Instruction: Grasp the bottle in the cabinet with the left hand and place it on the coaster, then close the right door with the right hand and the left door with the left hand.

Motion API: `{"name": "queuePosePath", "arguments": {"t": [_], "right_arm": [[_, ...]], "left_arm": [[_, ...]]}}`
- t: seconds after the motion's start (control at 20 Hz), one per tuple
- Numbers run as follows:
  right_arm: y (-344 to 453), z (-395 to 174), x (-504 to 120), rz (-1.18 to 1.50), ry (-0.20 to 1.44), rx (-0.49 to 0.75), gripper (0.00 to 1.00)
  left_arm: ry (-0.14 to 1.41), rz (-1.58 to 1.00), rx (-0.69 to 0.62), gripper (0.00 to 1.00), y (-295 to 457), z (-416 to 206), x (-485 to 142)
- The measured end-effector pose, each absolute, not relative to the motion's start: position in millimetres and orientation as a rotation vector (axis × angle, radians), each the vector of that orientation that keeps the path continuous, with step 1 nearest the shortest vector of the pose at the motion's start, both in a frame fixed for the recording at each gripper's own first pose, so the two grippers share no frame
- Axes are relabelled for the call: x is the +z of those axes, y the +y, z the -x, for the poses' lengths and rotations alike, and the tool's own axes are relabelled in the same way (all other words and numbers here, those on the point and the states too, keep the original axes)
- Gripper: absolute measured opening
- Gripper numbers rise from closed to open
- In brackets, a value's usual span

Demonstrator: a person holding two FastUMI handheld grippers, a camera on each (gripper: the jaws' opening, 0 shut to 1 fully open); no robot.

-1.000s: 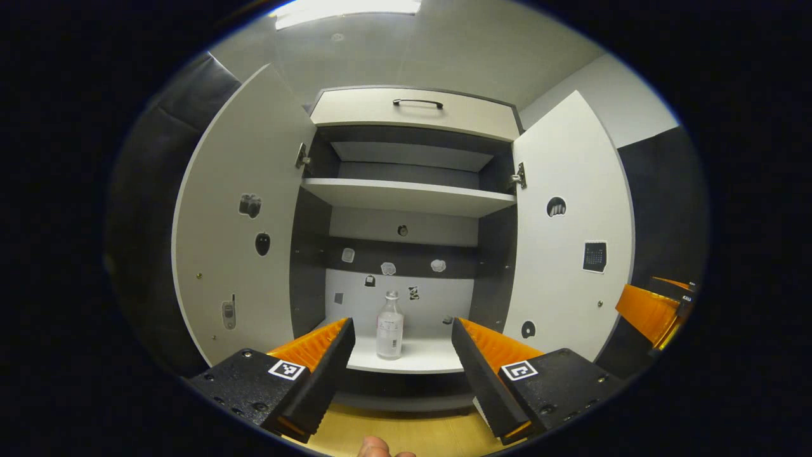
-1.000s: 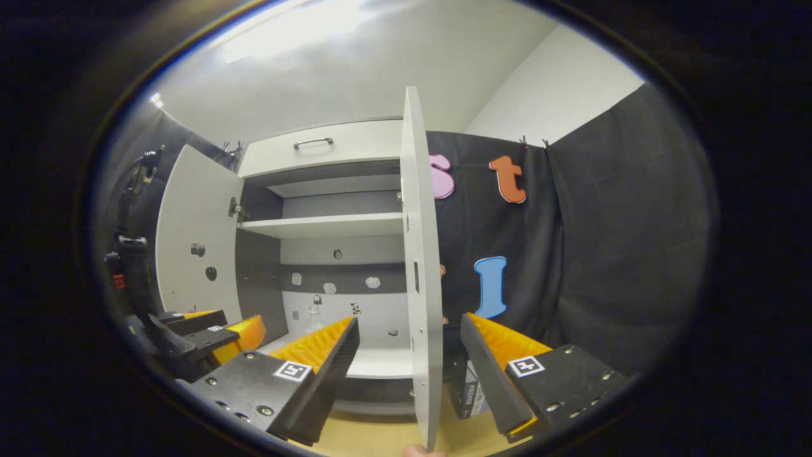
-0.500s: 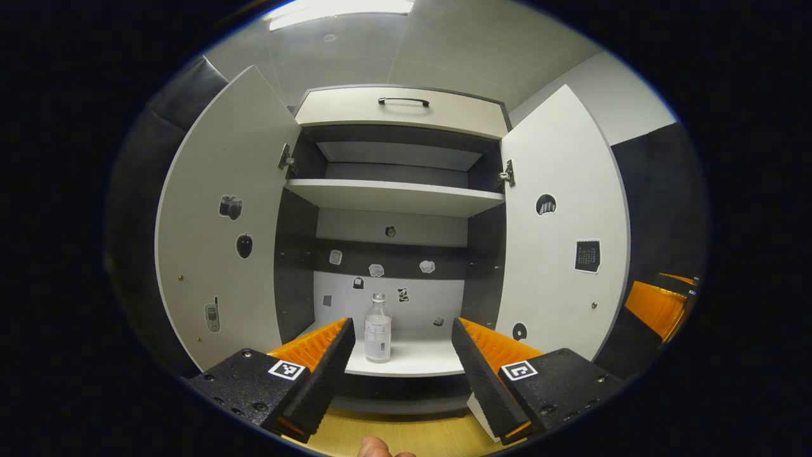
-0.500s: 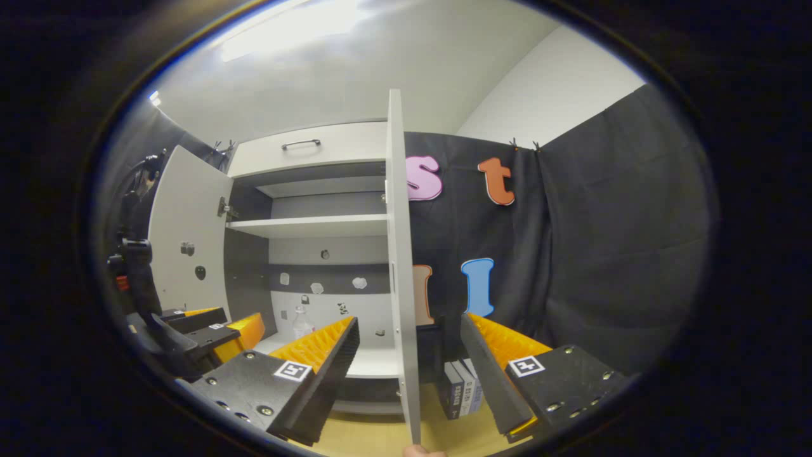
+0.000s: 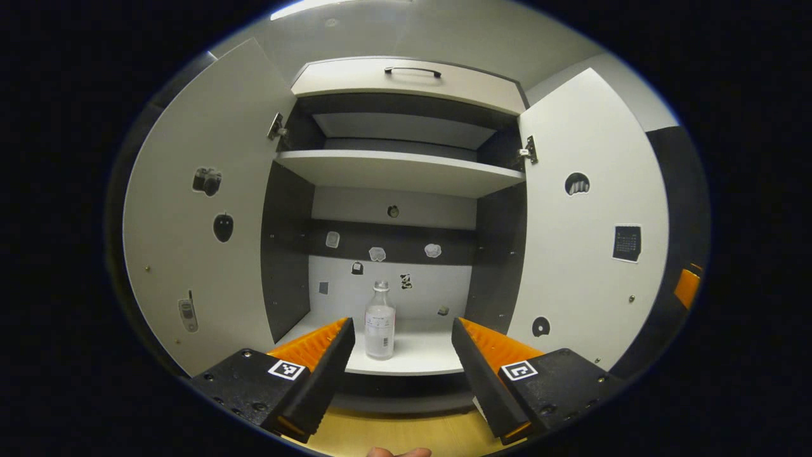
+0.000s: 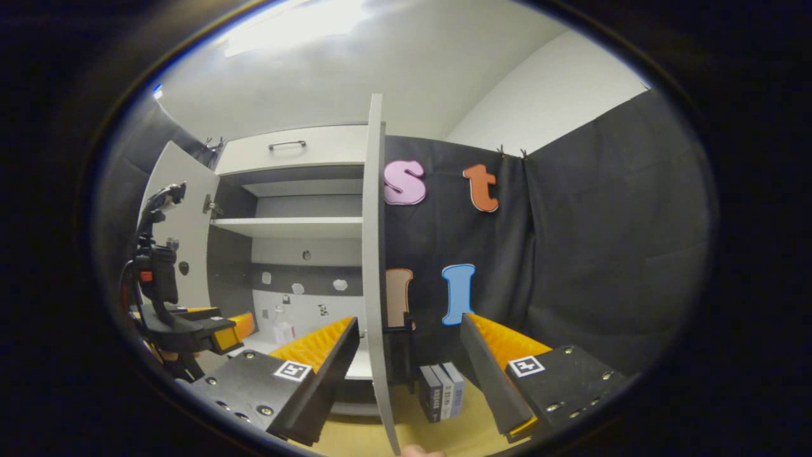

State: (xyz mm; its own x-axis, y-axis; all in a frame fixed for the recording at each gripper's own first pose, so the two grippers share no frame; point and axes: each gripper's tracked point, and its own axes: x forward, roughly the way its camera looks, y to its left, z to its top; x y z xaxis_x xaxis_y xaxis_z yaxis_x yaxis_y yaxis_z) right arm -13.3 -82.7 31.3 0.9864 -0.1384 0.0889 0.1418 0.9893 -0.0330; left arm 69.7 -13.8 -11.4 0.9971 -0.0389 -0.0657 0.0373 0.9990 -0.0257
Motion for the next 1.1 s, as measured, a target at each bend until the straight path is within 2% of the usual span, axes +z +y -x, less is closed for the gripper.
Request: {"name": "queuePosePath", "arguments": {"t": [0.1, 0.2, 0.35, 0.4, 0.45, 0.65, 0.7, 0.75, 1.05, 1.1], "right_arm": [[-94.4, 16.0, 36.1, 0.032, -0.105, -0.171, 0.93], [-104.5, 18.4, 41.8, 0.031, -0.129, -0.198, 0.97], [-122.4, 20.1, 43.9, 0.058, -0.152, -0.250, 0.97], [-127.1, 20.3, 45.1, 0.065, -0.159, -0.268, 0.93], [-133.2, 21.1, 45.1, 0.068, -0.164, -0.289, 0.97], [-146.8, 24.8, 39.1, 0.078, -0.157, -0.347, 0.97], [-151.2, 27.3, 41.4, 0.087, -0.167, -0.368, 0.93], [-155.6, 32.3, 43.8, 0.094, -0.176, -0.386, 0.97], [-173.9, 43.7, 44.5, 0.093, -0.173, -0.457, 0.97], [-173.1, 42.1, 43.6, 0.089, -0.169, -0.457, 0.93]], "left_arm": [[0.109, 0.012, -0.056, 0.96, -12.1, -86.8, -21.8], [0.142, -0.007, -0.047, 0.96, -4.6, -107.8, -31.7], [0.177, -0.022, -0.041, 0.96, 3.4, -138.2, -45.5], [0.192, -0.029, -0.039, 0.96, 4.8, -149.1, -51.2], [0.206, -0.039, -0.033, 0.96, 8.1, -159.9, -56.5], [0.232, -0.034, -0.031, 0.97, 16.4, -205.3, -73.0], [0.244, -0.035, -0.025, 0.97, 18.5, -215.1, -77.8], [0.251, -0.039, -0.015, 0.97, 22.5, -224.7, -80.8], [0.295, -0.036, 0.017, 0.96, 35.4, -270.4, -103.0], [0.309, -0.041, 0.019, 0.97, 35.9, -274.6, -108.2]]}}
